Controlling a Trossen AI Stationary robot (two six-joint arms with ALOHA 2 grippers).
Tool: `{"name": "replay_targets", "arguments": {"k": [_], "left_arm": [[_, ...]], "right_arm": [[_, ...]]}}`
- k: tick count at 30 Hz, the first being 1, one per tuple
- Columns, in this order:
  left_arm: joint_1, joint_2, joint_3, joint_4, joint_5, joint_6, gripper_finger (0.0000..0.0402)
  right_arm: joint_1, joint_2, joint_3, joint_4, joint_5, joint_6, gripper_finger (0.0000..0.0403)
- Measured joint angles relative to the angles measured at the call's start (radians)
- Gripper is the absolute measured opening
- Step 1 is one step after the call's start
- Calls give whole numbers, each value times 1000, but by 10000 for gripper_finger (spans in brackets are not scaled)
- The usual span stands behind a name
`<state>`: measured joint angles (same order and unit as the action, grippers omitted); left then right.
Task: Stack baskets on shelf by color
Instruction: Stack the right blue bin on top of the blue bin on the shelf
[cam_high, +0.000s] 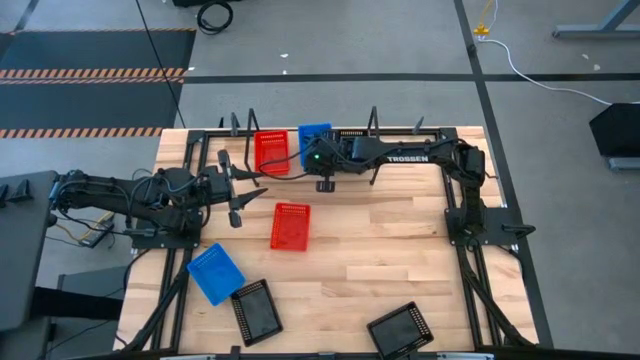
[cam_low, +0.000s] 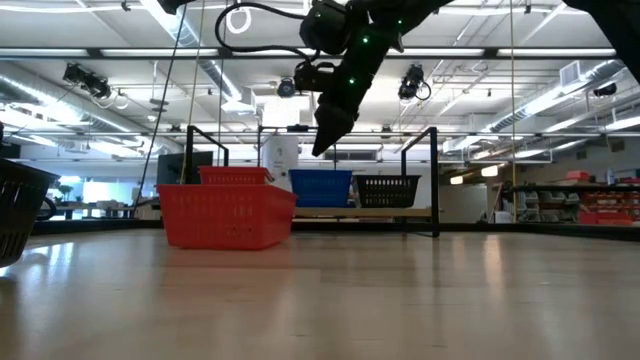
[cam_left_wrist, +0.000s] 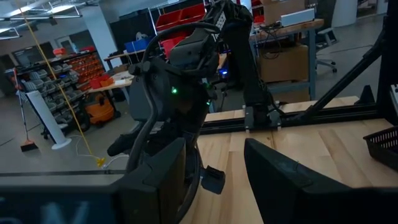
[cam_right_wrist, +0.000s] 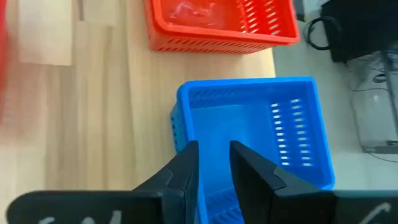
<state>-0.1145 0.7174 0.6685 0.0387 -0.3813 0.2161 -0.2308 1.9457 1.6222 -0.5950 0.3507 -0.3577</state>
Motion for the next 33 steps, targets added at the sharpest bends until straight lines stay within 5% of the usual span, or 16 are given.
{"name": "replay_targets", "arguments": {"k": [12,24,33], "left_arm": [[0,0,0,-5,0,0,172],[0,0,0,-5,0,5,172],[0,0,0,-5,0,5,172]], "right_arm": [[-64,0,0,-35,-246,78,97],[-127,0,-10,-26,-304,55,103],[-116,0,-10,-20,-339,64,149]]}}
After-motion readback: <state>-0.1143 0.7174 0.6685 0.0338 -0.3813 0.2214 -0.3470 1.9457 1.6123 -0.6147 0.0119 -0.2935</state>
